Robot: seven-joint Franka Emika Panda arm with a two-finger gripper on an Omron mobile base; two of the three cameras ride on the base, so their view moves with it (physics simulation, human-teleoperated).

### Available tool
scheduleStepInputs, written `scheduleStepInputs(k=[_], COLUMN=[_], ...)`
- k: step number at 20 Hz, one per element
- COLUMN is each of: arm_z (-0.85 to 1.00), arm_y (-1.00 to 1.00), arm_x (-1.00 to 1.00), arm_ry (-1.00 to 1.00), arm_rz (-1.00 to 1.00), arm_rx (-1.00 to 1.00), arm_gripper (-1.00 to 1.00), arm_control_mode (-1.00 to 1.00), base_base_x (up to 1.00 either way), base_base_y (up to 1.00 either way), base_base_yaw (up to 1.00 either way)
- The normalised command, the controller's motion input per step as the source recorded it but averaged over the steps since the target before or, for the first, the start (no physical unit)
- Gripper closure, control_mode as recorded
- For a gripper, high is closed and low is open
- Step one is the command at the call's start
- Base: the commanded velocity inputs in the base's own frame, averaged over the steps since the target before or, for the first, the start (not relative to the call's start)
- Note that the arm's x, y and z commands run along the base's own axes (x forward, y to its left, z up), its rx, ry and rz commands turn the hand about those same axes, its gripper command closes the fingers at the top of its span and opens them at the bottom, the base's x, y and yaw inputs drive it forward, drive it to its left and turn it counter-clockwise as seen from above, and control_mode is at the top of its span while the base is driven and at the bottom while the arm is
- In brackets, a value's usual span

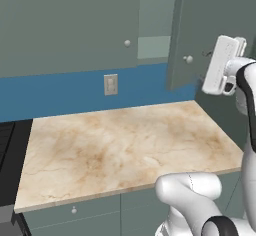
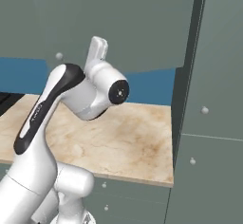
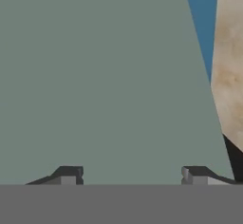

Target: Close all open cabinet doors.

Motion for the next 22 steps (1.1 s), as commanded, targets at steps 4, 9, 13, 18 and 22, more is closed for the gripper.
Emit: scheduleStepInputs(k=[4, 9, 13, 18, 22], arm_z=[0.03, 0.00, 0.00, 0.00, 0.00], arm_y=[0.24, 0.25, 0.30, 0.22, 0.04], arm_x=[0.44, 0.50, 0.60, 0.57, 0.53], arm_ry=[0.04, 0.05, 0.03, 0.07, 0.13], arm_rz=[-0.22, -0.24, -0.24, -0.21, -0.14], arm_rx=[-0.13, -0.13, -0.07, -0.01, 0.00], arm_gripper=[-1.00, -1.00, -1.00, -1.00, -1.00], arm_control_mode=[-1.00, -1.00, -1.00, -1.00, -1.00], base_base_x=[0.00, 0.00, 0.00, 0.00, 0.00], base_base_y=[0.00, 0.00, 0.00, 0.00, 0.00], base_base_yaw=[0.00, 0.00, 0.00, 0.00, 0.00])
